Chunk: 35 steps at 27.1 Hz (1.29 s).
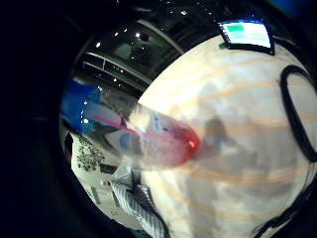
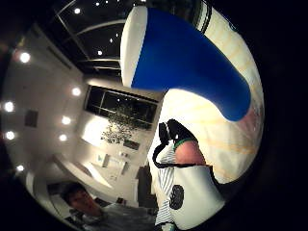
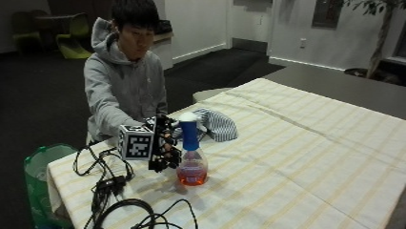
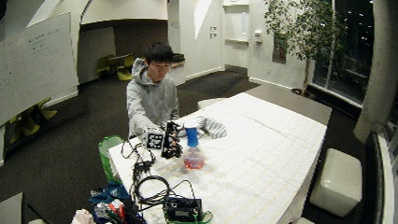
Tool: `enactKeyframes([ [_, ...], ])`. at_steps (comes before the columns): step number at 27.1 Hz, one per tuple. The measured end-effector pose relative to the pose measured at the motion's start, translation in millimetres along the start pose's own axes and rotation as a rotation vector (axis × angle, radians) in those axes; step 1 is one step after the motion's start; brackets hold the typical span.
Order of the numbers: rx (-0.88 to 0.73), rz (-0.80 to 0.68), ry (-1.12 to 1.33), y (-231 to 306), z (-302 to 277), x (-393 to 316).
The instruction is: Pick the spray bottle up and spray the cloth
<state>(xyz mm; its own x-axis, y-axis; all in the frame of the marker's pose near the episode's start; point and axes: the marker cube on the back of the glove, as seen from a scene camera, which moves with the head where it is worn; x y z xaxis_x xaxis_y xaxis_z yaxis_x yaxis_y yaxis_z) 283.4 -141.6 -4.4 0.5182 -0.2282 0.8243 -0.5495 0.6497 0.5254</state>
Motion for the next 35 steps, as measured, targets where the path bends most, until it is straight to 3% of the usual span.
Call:
enactKeyframes([
  [17, 0.029, 0.035, -0.097, -35.9, 29.1, -3.2],
  [35, -0.002, 0.016, 0.033, -59.0, 55.2, -23.4],
])
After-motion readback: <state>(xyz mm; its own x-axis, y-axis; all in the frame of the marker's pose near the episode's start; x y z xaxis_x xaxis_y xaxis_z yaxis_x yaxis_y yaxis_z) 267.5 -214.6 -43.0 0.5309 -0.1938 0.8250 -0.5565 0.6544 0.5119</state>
